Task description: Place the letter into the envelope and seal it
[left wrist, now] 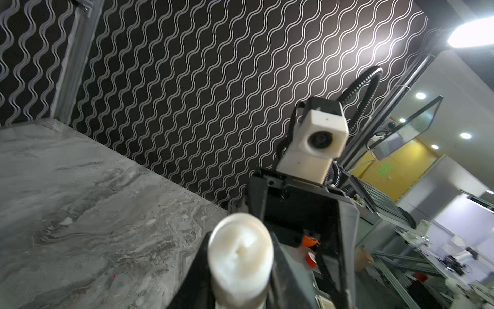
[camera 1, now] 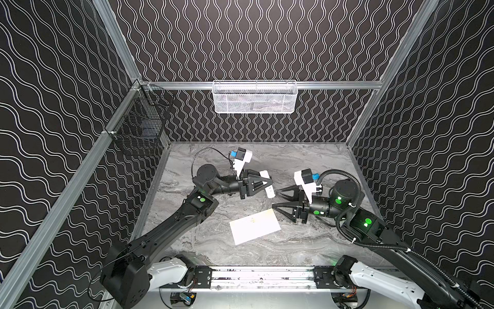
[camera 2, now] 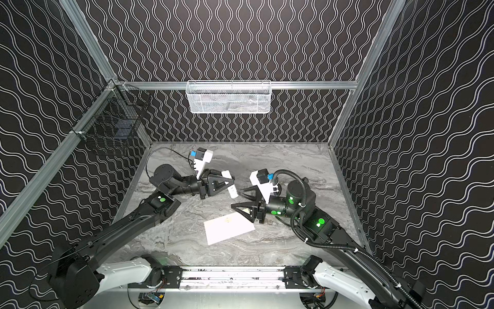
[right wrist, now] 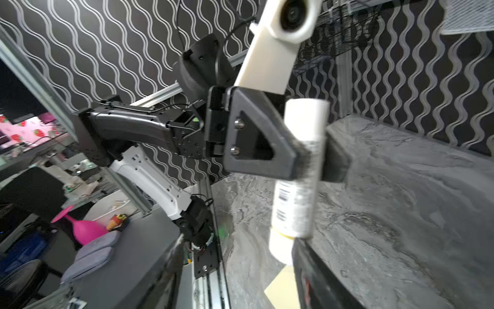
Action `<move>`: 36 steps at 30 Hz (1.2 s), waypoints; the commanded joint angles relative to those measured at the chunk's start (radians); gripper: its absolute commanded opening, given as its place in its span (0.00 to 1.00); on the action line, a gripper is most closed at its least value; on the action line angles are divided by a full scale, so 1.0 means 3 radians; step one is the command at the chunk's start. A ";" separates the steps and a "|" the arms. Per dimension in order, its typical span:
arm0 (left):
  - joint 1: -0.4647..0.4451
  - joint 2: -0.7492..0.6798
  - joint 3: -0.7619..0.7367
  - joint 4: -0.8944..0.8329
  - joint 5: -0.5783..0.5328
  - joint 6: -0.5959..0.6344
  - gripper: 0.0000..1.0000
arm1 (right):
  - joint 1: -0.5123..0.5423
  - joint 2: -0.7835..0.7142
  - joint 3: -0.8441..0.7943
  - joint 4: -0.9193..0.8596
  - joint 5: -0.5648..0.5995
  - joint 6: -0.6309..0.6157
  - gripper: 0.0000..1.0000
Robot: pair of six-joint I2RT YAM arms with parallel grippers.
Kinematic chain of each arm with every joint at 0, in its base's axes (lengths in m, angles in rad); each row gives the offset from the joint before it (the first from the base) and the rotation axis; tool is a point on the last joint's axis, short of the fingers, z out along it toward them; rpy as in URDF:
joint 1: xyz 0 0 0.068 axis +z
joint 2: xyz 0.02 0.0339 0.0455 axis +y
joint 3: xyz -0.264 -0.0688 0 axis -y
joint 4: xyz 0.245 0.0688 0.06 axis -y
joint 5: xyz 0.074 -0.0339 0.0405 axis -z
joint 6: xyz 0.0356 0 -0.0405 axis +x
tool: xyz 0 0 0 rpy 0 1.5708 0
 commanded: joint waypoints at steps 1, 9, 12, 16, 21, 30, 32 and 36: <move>-0.0001 0.0021 0.0005 0.0259 0.0075 -0.0102 0.00 | -0.0014 0.0155 0.0087 -0.0099 -0.0170 -0.0176 0.70; -0.0008 0.0015 0.0012 0.0285 0.0105 -0.0127 0.00 | -0.0036 0.0527 0.0236 0.0145 -0.0503 -0.0048 0.46; -0.0005 0.0003 0.0012 0.0247 0.0087 -0.0103 0.00 | -0.0036 0.0558 0.0218 0.0211 -0.0544 -0.0016 0.31; -0.0007 -0.0016 0.0026 0.0122 0.0039 -0.0008 0.00 | -0.0034 0.0575 0.0251 0.0214 -0.0446 0.0065 0.18; -0.0005 -0.0058 0.0047 -0.0134 -0.0096 0.0187 0.00 | 0.0355 0.0521 0.0423 -0.0003 0.0512 0.0229 0.10; 0.0000 -0.0014 0.0011 -0.0114 -0.0232 0.0250 0.00 | 0.1788 0.0825 0.0944 -0.0998 0.4376 0.0730 0.14; -0.0004 0.0010 -0.0007 -0.0047 -0.0235 0.0208 0.00 | 0.1931 0.0884 0.1024 -0.1030 0.4588 0.0702 0.21; 0.0005 -0.0002 -0.0044 -0.0021 -0.0253 0.0214 0.00 | 0.1951 0.0807 0.0949 -0.0909 0.4326 0.0652 0.36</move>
